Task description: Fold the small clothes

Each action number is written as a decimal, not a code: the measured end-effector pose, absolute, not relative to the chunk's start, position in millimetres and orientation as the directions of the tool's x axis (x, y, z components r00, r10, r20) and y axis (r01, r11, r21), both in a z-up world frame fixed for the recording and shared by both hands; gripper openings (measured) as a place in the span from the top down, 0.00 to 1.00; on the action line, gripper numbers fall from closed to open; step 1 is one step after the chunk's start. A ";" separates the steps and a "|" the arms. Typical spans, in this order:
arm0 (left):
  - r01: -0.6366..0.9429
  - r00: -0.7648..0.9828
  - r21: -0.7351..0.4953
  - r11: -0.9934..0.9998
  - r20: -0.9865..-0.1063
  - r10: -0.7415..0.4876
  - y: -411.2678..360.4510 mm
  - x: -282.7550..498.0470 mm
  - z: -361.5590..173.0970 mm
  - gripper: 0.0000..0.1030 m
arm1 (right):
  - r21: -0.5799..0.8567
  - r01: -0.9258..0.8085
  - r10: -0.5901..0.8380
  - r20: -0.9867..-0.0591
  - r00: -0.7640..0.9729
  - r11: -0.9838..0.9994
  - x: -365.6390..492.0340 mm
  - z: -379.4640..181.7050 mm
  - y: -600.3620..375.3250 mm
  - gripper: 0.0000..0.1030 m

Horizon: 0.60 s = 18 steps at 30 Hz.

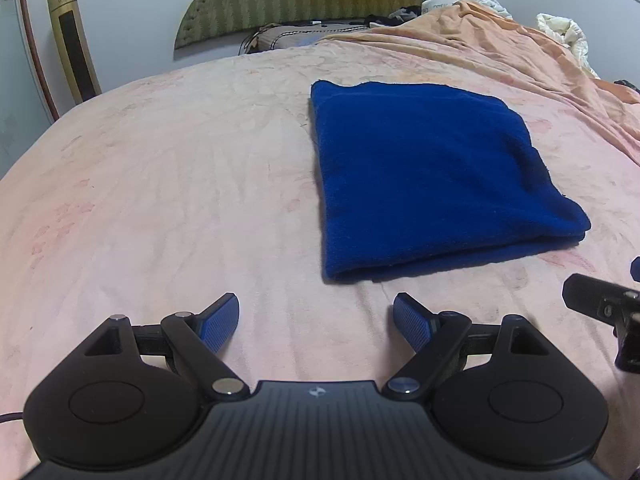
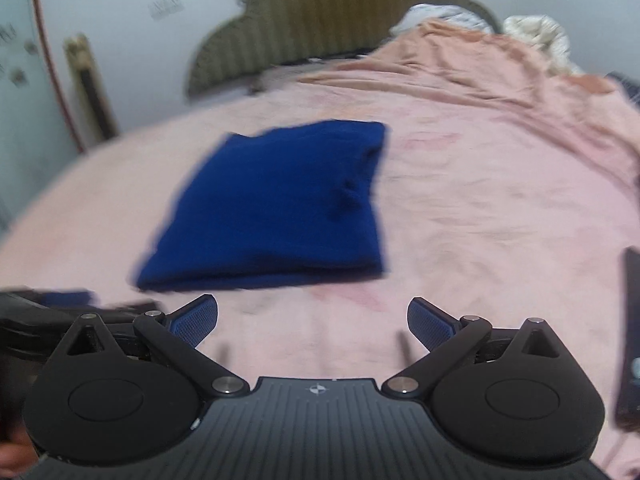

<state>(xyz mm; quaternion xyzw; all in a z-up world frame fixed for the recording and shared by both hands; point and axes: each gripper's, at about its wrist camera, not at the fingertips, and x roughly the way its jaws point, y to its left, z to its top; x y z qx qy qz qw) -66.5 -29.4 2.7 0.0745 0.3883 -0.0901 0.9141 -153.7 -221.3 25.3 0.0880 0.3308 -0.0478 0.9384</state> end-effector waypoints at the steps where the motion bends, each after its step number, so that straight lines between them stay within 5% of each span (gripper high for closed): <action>1: 0.221 0.683 0.068 0.973 -0.723 -0.104 -29.5 -66.6 2.4 0.18 | 0.107 0.154 -0.052 -0.632 0.773 0.982 -153.5 23.4 -219.6 0.00; 18: 0.219 0.682 0.078 0.973 -0.725 -0.096 -30.9 -66.9 1.4 0.18 | 0.109 0.122 -0.032 -0.604 0.797 0.987 -155.7 21.9 -222.6 0.00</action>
